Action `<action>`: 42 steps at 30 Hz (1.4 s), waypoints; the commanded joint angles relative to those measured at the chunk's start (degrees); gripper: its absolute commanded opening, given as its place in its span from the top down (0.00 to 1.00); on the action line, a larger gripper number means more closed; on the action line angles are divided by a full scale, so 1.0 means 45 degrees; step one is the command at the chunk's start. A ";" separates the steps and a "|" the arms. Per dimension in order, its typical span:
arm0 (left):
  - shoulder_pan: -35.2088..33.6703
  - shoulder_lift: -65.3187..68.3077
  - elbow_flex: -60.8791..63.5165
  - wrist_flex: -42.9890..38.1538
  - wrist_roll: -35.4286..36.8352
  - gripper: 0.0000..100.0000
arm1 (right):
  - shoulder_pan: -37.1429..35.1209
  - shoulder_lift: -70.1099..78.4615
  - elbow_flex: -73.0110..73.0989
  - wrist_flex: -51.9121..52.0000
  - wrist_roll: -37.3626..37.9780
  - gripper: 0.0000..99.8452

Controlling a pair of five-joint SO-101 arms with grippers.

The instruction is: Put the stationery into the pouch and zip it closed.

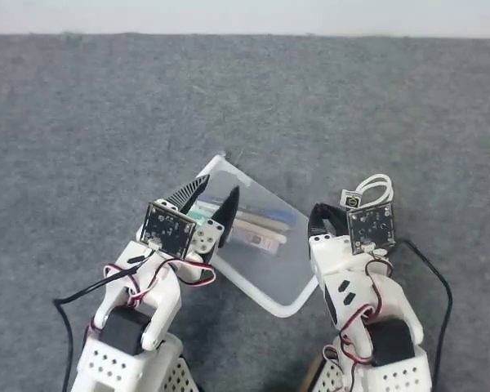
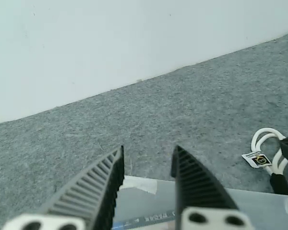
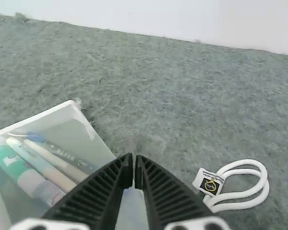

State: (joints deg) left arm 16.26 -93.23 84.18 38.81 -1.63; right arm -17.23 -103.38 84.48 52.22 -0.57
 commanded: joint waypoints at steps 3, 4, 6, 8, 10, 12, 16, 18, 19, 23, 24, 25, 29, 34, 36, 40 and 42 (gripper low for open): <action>0.0020 -0.0176 0.0400 -0.1387 -0.0274 0.99 | -0.0107 -0.0147 -0.0098 -0.0186 -0.0117 0.99; 0.0020 -0.0176 0.0518 -0.1504 -0.0469 0.99 | -0.0049 -0.0147 0.0059 -0.0186 -0.0137 0.99; 0.0020 -0.0176 0.0694 -0.1700 -0.0586 0.99 | -0.0029 -0.0147 0.0567 -0.0283 -0.0156 0.99; 0.0020 -0.0176 0.0830 -0.1758 -0.0625 0.99 | -0.0107 -0.0147 0.0996 -0.0361 -0.0098 0.99; 0.0020 -0.0176 0.0908 -0.1758 -0.0645 0.99 | -0.0088 -0.0147 0.1387 -0.0791 -0.0137 0.99; 0.0020 -0.0176 0.1045 -0.1758 -0.0645 0.99 | -0.0010 -0.0147 0.1836 -0.1143 -0.0137 0.99; 0.0020 -0.0176 0.1416 -0.1758 -0.0664 0.99 | -0.0010 -0.0147 0.2676 -0.1162 -0.0078 0.99; 0.0020 -0.0176 0.1514 -0.1758 -0.0664 0.99 | -0.0010 -0.0127 0.2657 -0.0889 -0.0059 0.99; 0.0020 -0.0176 0.1553 -0.1758 -0.0664 0.99 | -0.0049 -0.0127 0.2657 -0.0674 -0.0059 0.99; 0.0020 -0.0176 0.2256 -0.1758 -0.0664 0.99 | -0.0029 -0.0127 0.2657 -0.0010 -0.0059 0.99; 0.0000 -0.0176 0.2452 -0.1758 -0.0664 0.99 | -0.0010 -0.0127 0.2657 0.0186 -0.0059 0.99; -0.0059 -0.0176 0.2608 -0.1758 -0.0664 0.99 | -0.0010 -0.0127 0.2657 0.0381 -0.0059 0.99; -0.0078 -0.0156 0.2842 -0.1465 -0.0664 0.99 | -0.0010 -0.0068 0.2657 0.0752 -0.0059 0.99; -0.0059 -0.0156 0.2842 -0.0391 -0.0645 0.99 | -0.0010 -0.0010 0.2657 0.1534 -0.0059 0.99; -0.0059 -0.0156 0.2842 0.0039 -0.0645 0.99 | 0.0010 -0.0010 0.2657 0.1748 -0.0059 0.99; -0.0059 -0.0156 0.2842 0.0742 -0.0645 0.99 | 0.0010 -0.0010 0.2657 0.2139 -0.0059 0.99; -0.0059 -0.0156 0.2842 0.1289 -0.0645 0.99 | 0.0010 -0.0010 0.2657 0.2374 -0.0059 0.99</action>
State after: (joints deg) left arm 16.35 -93.23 97.80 40.84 -4.18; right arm -17.41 -103.30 95.21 61.19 -0.57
